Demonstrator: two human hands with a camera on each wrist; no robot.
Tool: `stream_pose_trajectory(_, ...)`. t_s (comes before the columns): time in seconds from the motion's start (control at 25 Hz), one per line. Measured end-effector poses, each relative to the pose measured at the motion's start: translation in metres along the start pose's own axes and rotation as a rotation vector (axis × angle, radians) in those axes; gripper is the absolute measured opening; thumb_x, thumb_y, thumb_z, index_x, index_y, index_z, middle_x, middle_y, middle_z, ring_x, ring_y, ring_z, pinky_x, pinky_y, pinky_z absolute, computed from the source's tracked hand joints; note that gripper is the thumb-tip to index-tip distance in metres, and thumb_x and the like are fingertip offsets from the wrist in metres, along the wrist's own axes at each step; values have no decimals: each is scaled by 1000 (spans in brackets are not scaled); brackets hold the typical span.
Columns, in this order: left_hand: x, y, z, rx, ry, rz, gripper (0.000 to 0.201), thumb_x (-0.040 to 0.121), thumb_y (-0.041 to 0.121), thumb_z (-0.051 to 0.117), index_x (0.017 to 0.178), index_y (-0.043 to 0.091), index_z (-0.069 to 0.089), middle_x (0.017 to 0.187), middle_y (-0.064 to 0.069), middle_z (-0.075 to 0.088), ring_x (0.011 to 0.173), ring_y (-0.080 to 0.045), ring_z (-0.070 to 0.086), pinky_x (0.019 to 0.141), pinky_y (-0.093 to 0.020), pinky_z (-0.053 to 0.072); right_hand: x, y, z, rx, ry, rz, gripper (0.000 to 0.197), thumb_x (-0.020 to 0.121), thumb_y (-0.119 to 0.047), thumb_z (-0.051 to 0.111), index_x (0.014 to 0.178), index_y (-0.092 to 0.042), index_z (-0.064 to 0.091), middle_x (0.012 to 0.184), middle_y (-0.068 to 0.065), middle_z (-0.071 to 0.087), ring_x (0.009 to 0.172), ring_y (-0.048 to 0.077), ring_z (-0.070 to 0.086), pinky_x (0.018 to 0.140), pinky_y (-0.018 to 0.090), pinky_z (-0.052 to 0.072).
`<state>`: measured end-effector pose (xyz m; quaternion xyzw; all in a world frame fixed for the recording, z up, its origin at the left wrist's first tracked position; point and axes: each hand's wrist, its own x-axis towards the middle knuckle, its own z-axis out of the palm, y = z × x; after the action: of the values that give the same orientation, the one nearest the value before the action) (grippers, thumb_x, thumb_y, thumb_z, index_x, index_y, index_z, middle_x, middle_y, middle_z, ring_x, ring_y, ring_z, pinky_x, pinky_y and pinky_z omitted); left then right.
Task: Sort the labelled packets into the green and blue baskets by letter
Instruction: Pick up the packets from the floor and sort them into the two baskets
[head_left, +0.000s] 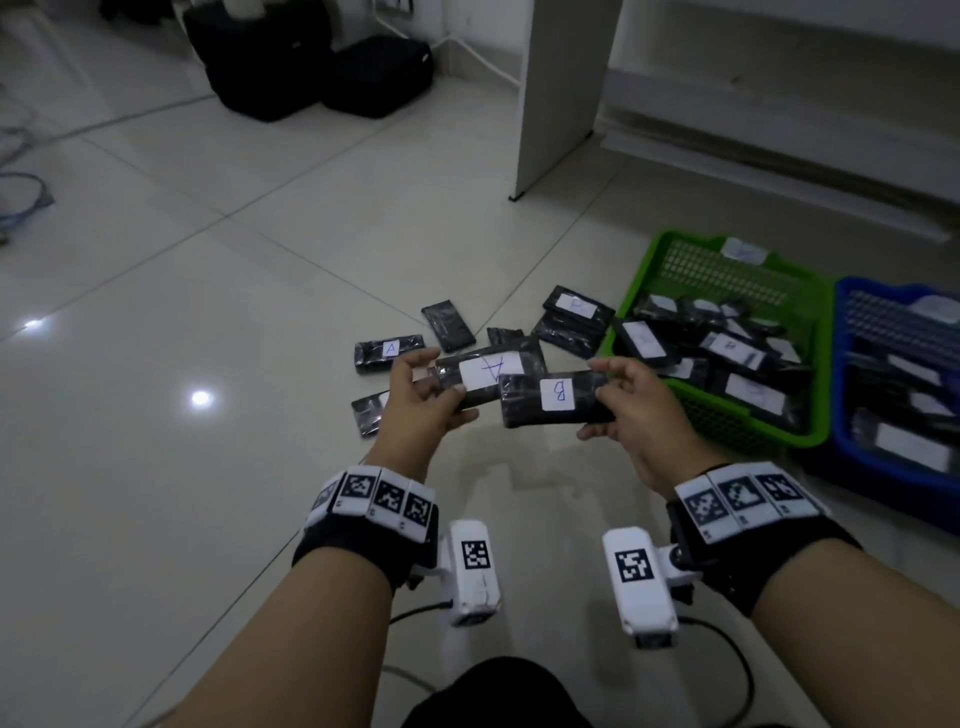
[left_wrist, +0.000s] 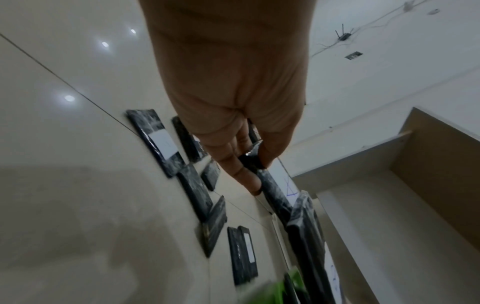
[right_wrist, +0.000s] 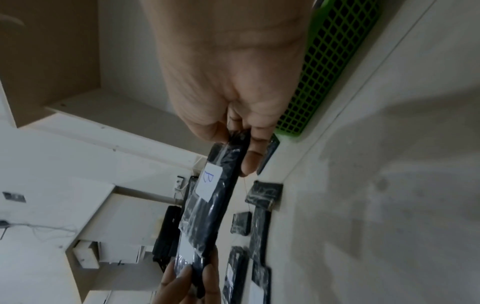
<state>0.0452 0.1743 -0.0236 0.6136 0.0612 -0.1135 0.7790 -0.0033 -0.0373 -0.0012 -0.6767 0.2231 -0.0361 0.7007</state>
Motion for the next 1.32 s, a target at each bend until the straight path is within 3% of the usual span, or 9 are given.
stream_pose_trajectory(0.24, 20, 5, 90, -38, -93, 20, 43, 85, -10, 57, 119, 12, 45, 104, -19, 63, 92, -27, 66, 80, -40, 58, 19, -25, -78, 114, 243, -54, 31, 94, 6, 40, 118, -12, 49, 97, 1, 55, 79, 19, 61, 54, 32, 56)
stream_pose_trajectory(0.36, 40, -4, 142, -58, -126, 10, 43, 83, -10, 59, 118, 12, 47, 106, -21, 64, 96, -31, 67, 82, -41, 57, 39, -32, -125, 159, 388, -83, 28, 90, 7, 43, 96, -21, 47, 102, 3, 53, 76, 24, 63, 61, 39, 55)
stream_pose_trajectory(0.52, 58, -27, 200, 46, -132, 43, 43, 79, -11, 64, 112, 12, 48, 96, -15, 66, 88, -28, 65, 66, -30, 58, 65, -26, -171, 86, 451, -44, 27, 92, 5, 44, 78, -17, 49, 99, 16, 57, 66, 28, 62, 71, 47, 55)
stream_pose_trajectory(0.68, 68, -51, 220, 272, -128, 54, 52, 76, 1, 72, 121, 15, 51, 97, -2, 65, 84, -14, 67, 76, -28, 59, 78, -5, -184, -223, 499, -91, 23, 79, -7, 68, 78, -25, 54, 99, 11, 65, 79, 26, 66, 78, 45, 57)
stream_pose_trajectory(0.76, 71, -55, 218, 430, -171, 103, 57, 76, 13, 73, 129, 21, 53, 98, -6, 64, 84, -16, 66, 82, -39, 58, 79, 0, -184, -412, 517, -120, 18, 78, -9, 70, 81, -22, 58, 93, 6, 65, 80, 21, 63, 71, 29, 53)
stream_pose_trajectory(0.84, 72, -54, 209, 540, -215, 144, 51, 83, 11, 66, 131, 23, 55, 95, -10, 63, 79, -18, 61, 77, -36, 58, 75, 4, -182, -498, 507, -202, 15, 80, -7, 68, 84, -21, 65, 94, 8, 66, 74, 13, 60, 61, 12, 48)
stream_pose_trajectory(1.0, 67, -39, 167, 606, -110, 159, 31, 88, 13, 59, 116, 23, 64, 98, 3, 62, 84, -13, 60, 79, -33, 54, 56, 6, -155, -749, 560, -187, 16, 86, -19, 63, 91, -33, 70, 129, 8, 41, 121, 30, 36, 96, 34, 43)
stream_pose_trajectory(1.2, 64, -22, 75, 539, 125, 113, 20, 84, 11, 58, 85, 29, 67, 84, 6, 68, 78, -15, 65, 79, -33, 54, 44, -3, -104, -783, 482, -89, 30, 90, -20, 54, 117, -26, 66, 153, 11, 19, 135, 36, 22, 111, 42, 30)
stream_pose_trajectory(1.32, 63, -16, 28, 552, 203, 96, 18, 84, 12, 59, 82, 29, 66, 87, 1, 70, 83, -22, 67, 76, -29, 55, 43, -4, -75, -798, 490, -15, 39, 89, -19, 53, 128, -22, 59, 154, 18, 14, 134, 42, 23, 114, 44, 26)
